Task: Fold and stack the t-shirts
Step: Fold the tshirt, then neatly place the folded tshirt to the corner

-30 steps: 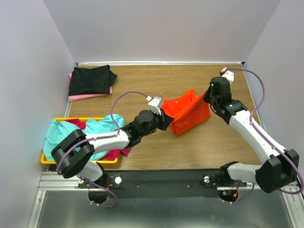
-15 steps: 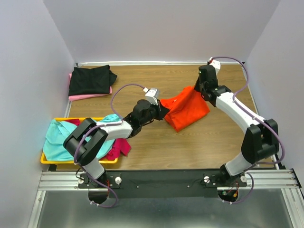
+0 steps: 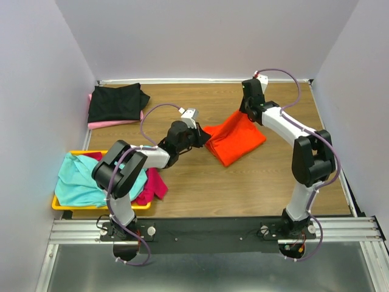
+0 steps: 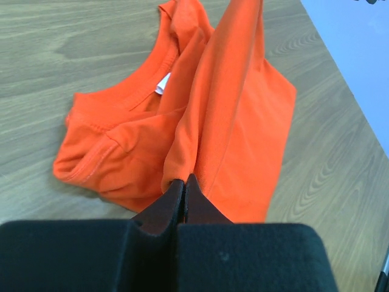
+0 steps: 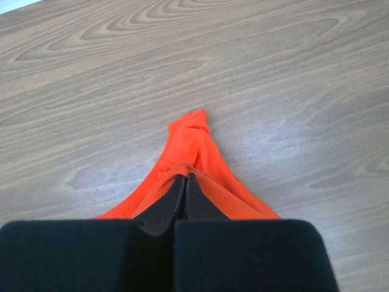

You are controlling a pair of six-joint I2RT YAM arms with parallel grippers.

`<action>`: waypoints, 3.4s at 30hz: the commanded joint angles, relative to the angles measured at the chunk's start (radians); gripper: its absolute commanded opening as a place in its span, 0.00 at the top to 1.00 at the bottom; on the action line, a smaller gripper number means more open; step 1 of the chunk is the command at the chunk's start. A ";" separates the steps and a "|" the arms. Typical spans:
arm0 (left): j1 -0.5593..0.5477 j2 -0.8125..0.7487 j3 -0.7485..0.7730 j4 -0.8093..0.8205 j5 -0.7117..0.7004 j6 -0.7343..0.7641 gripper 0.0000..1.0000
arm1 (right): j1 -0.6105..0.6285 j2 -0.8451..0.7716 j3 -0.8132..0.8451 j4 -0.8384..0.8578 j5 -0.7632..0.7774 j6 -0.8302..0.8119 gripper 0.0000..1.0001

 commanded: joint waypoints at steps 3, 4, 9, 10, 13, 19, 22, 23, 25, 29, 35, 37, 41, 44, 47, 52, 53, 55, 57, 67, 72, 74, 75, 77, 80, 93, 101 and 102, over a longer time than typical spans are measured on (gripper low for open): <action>0.036 0.062 0.034 0.010 0.063 0.022 1.00 | -0.010 0.071 0.082 0.048 0.046 -0.024 0.99; 0.043 0.068 0.039 0.010 0.066 0.025 1.00 | -0.010 0.078 0.088 0.047 0.043 -0.024 0.99; 0.066 0.100 0.052 0.012 0.072 0.024 1.00 | -0.012 0.121 0.117 0.047 0.027 -0.024 0.99; 0.077 0.104 0.054 0.012 0.069 0.024 1.00 | -0.012 0.126 0.129 0.047 0.020 -0.026 1.00; 0.114 0.099 0.063 0.012 0.078 0.030 0.95 | -0.013 0.140 0.160 0.047 -0.007 -0.040 0.93; 0.168 0.012 0.101 -0.088 0.003 0.076 0.02 | -0.012 0.083 0.211 0.041 -0.070 -0.093 0.18; 0.168 -0.053 0.092 -0.117 -0.032 0.091 0.02 | -0.016 0.028 0.195 0.042 -0.085 -0.123 0.05; 0.166 -0.074 0.079 -0.117 -0.032 0.090 0.02 | -0.021 0.015 0.171 0.041 -0.096 -0.121 0.04; 0.160 -0.082 0.065 -0.116 -0.029 0.089 0.02 | -0.053 -0.015 0.137 0.042 -0.137 -0.107 0.03; 0.131 -0.070 0.037 -0.117 -0.020 0.091 0.02 | -0.133 -0.057 0.054 0.044 -0.328 -0.074 0.03; 0.089 -0.054 -0.017 -0.111 -0.044 0.076 0.02 | -0.257 -0.058 -0.036 0.059 -0.630 -0.096 0.02; 0.079 -0.051 -0.018 -0.110 -0.051 0.074 0.03 | -0.301 -0.046 -0.049 0.061 -0.697 -0.113 0.02; 0.060 -0.018 -0.009 -0.110 -0.058 0.073 0.06 | -0.357 -0.003 -0.067 0.064 -0.867 -0.155 0.02; 0.053 0.005 -0.003 -0.113 -0.057 0.068 0.06 | -0.407 0.049 -0.070 0.062 -0.999 -0.170 0.02; 0.053 0.034 0.009 -0.114 -0.054 0.071 0.07 | -0.431 0.103 -0.070 0.064 -1.046 -0.178 0.02; 0.051 0.056 0.032 -0.139 -0.064 0.079 0.11 | -0.437 0.163 -0.064 0.062 -1.083 -0.193 0.02; 0.050 0.064 0.037 -0.142 -0.064 0.080 0.11 | -0.437 0.170 -0.064 0.062 -1.081 -0.196 0.02; 0.046 0.071 0.046 -0.151 -0.064 0.083 0.11 | -0.438 0.195 -0.066 0.061 -1.076 -0.195 0.02; 0.043 0.082 0.051 -0.156 -0.067 0.083 0.12 | -0.441 0.209 -0.067 0.061 -1.078 -0.189 0.02; 0.036 0.110 0.043 -0.157 -0.041 0.059 0.12 | -0.441 0.179 -0.122 0.061 -1.021 -0.181 0.02; 0.027 0.102 0.031 -0.156 -0.035 0.037 0.12 | -0.441 0.213 -0.127 0.062 -1.018 -0.155 0.04; 0.022 0.093 0.023 -0.151 -0.037 0.033 0.12 | -0.438 0.218 -0.138 0.061 -1.021 -0.149 0.06; 0.020 0.084 0.019 -0.146 -0.040 0.028 0.12 | -0.438 0.216 -0.141 0.061 -1.020 -0.146 0.08; 0.020 0.071 0.008 -0.143 -0.040 0.025 0.12 | -0.434 0.209 -0.164 0.061 -1.014 -0.139 0.11; 0.020 0.071 -0.001 -0.125 -0.026 0.016 0.12 | -0.421 0.193 -0.200 0.062 -1.006 -0.136 0.17; -0.013 0.122 -0.037 -0.059 0.012 -0.065 0.12 | -0.360 0.135 -0.276 0.064 -0.969 -0.136 0.30; -0.038 0.202 -0.018 -0.025 0.006 -0.107 0.12 | -0.351 0.110 -0.293 0.064 -0.974 -0.136 0.32; -0.039 0.212 -0.015 -0.019 0.005 -0.113 0.12 | -0.351 0.109 -0.294 0.064 -0.974 -0.136 0.32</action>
